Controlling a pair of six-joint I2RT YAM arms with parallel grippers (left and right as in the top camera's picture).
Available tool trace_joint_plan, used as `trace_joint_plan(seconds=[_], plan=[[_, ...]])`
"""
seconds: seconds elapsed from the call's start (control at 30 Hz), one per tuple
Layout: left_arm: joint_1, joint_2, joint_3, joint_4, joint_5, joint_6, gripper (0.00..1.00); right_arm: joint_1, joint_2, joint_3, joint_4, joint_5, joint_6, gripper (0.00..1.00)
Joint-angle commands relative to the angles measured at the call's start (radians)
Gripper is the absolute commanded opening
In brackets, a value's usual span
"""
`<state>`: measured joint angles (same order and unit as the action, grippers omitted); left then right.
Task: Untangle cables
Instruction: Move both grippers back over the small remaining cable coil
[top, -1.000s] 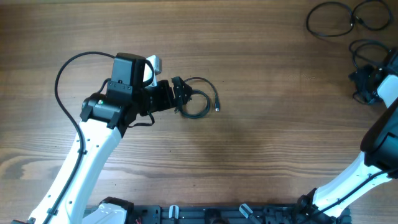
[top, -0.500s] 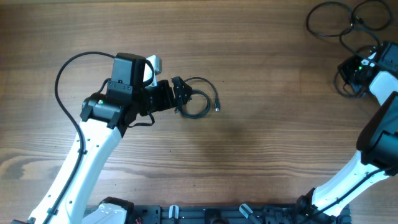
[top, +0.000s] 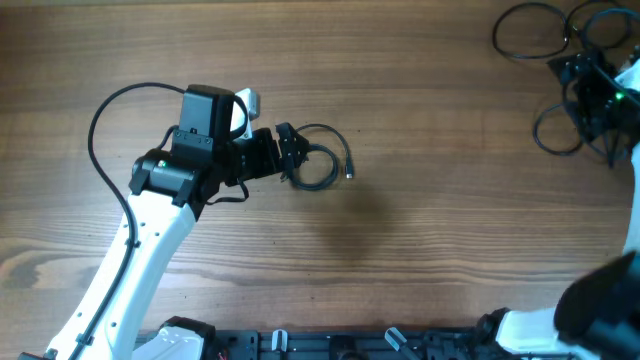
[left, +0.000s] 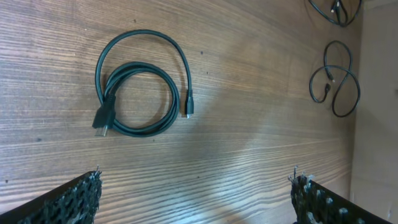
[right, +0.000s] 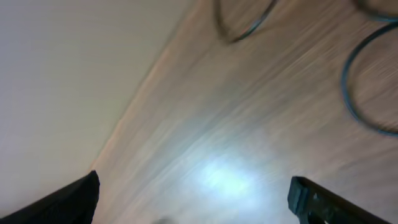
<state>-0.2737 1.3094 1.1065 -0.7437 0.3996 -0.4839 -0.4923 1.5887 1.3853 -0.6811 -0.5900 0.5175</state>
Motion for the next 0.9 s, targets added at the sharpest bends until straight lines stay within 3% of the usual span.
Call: trace_joint_plan(seconds=[0.0,0.1,0.2,0.3,0.37,0.5,0.7,0.87], plan=[[0.013,0.003,0.009,-0.012,-0.078,-0.123,1.0,0.065,-0.095,0.011,-0.165,-0.197,-0.186,1.0],[0.091,0.003,0.009,-0.048,-0.132,-0.161,1.0,0.24,-0.089,-0.004,-0.308,-0.193,-0.283,1.0],[0.217,0.016,0.009,-0.101,-0.139,-0.159,1.0,0.458,-0.089,-0.05,-0.246,-0.18,-0.25,1.0],[0.287,0.045,0.009,-0.179,-0.139,-0.152,1.0,0.669,-0.089,-0.058,-0.18,0.079,0.05,1.0],[0.287,0.049,0.009,-0.206,-0.139,-0.153,1.0,0.776,-0.079,-0.058,-0.136,0.197,0.176,1.0],[0.287,0.048,0.009,-0.216,-0.139,-0.153,1.0,0.988,-0.015,-0.058,-0.001,0.262,0.245,1.0],[0.287,0.049,0.009,-0.249,-0.139,-0.151,1.0,1.051,0.085,-0.058,0.014,0.334,0.244,1.0],[0.217,0.049,0.009,-0.272,-0.131,-0.044,1.0,1.051,0.101,-0.058,0.014,0.499,0.244,1.0]])
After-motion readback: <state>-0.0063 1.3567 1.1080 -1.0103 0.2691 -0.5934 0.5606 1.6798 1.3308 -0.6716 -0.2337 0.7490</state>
